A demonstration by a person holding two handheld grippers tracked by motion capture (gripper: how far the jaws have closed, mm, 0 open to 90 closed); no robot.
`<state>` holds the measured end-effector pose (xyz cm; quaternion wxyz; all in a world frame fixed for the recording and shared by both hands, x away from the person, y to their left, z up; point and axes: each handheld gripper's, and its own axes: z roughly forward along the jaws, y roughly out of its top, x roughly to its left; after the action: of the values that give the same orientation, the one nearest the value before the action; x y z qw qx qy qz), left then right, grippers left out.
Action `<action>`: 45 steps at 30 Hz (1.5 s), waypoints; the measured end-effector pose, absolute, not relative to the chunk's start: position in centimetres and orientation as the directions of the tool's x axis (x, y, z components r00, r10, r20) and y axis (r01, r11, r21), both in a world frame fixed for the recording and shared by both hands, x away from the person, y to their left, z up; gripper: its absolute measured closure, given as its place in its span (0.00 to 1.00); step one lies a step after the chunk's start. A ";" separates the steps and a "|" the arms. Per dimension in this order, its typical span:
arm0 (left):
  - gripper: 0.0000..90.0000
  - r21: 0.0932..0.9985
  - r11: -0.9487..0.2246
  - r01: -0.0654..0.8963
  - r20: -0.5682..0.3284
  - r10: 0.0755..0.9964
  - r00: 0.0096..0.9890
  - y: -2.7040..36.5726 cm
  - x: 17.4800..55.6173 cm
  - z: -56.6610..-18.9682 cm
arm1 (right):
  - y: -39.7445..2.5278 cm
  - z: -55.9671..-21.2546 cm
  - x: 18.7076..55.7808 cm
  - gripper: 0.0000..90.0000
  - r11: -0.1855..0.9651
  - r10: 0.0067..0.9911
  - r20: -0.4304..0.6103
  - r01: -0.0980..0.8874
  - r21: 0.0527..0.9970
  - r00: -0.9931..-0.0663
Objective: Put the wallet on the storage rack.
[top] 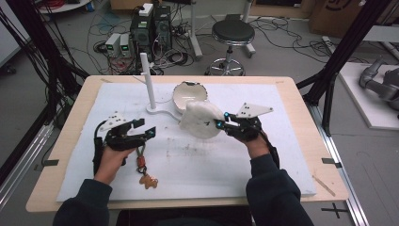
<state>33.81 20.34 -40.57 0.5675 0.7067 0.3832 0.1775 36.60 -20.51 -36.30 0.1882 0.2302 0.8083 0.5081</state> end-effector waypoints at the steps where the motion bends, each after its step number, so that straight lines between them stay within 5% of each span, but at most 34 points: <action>1: 0.30 0.938 -0.048 0.344 -0.189 0.760 0.622 21.0 33.9 -40.6 | -20.4 -35.9 36.9 0.85 0.375 0.569 -0.090 0.160 0.913 -0.818; 3: 0.23 0.936 -0.010 0.351 -0.208 0.790 0.577 22.6 34.0 -40.6 | -20.1 -34.9 37.6 0.85 0.381 0.573 -0.117 0.137 0.914 -0.811; 12: 0.22 0.928 0.013 0.372 -0.226 0.815 0.534 24.6 34.2 -41.4 | -18.3 -31.3 41.6 0.85 0.461 0.577 -0.270 0.034 0.887 -0.771; 26: 0.23 0.926 0.018 0.377 -0.236 0.806 0.542 24.5 34.3 -41.5 | -14.2 -32.1 46.3 0.85 0.627 0.534 -0.480 -0.055 0.777 -0.696; 36: 0.23 0.923 0.018 0.385 -0.243 0.802 0.546 24.4 34.3 -41.5 | -13.4 -34.5 47.5 0.81 0.657 0.495 -0.467 -0.035 0.753 -0.733; 40: 0.23 0.922 0.019 0.386 -0.245 0.802 0.545 24.4 34.3 -41.5 | -13.9 -35.2 47.7 0.57 0.591 0.543 -0.333 0.070 0.804 -0.771; 45: 0.24 0.922 0.016 0.387 -0.244 0.800 0.548 24.3 34.3 -41.5 | -14.8 -34.2 47.5 0.57 0.438 0.589 -0.173 0.132 0.889 -0.789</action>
<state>34.30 24.27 -41.51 0.5619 0.6771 0.4383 0.1835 47.47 -14.80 -34.17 0.2374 0.2213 0.8139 0.4818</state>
